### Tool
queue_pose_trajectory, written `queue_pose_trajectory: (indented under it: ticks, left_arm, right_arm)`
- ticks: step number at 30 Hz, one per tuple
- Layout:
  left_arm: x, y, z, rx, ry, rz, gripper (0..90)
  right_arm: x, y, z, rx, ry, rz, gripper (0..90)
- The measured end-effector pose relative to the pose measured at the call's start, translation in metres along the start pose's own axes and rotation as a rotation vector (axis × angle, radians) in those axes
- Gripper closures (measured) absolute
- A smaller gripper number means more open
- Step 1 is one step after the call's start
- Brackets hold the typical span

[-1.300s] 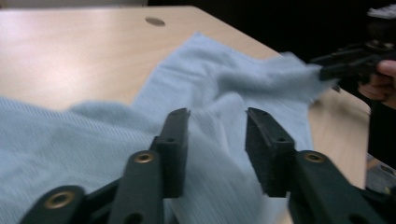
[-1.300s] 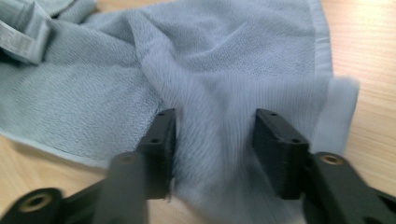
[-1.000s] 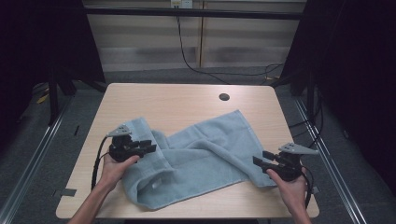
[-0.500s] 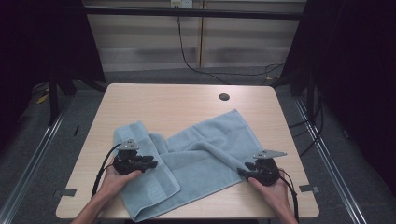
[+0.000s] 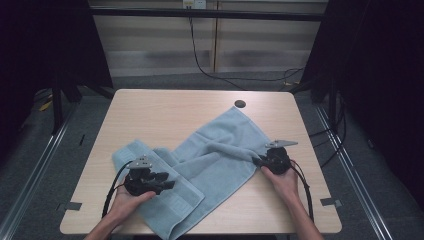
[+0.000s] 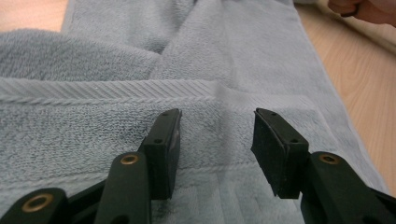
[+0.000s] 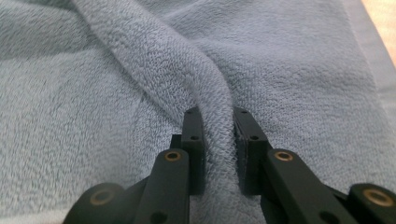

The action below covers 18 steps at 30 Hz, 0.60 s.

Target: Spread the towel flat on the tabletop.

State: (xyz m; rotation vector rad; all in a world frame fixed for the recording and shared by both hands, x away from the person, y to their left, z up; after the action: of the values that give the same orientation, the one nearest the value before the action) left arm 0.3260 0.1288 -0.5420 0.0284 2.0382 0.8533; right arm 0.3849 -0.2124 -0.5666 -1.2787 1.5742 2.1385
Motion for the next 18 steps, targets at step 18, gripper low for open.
queue_pose_trajectory:
  ticks: [18]
  left_arm:
    - [-0.005, 0.003, 0.052, -0.127, -0.024, 0.044, 72.0]
  right_arm:
    - [-0.013, 0.050, 0.066, -0.188, 0.055, -0.119, 60.8]
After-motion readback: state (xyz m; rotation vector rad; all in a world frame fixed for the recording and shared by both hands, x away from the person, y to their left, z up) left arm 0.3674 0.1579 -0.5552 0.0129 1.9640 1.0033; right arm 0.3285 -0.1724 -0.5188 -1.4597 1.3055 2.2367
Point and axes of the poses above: each handheld gripper's, and its own axes: y roughly backward along the jaws, x roughly out of its underside, z roughly to its left, the point moved 9 cm from there along -y, roughly forward along the jaws, and after that the axes turned 5 degrees about y, right-handed, at the moved point
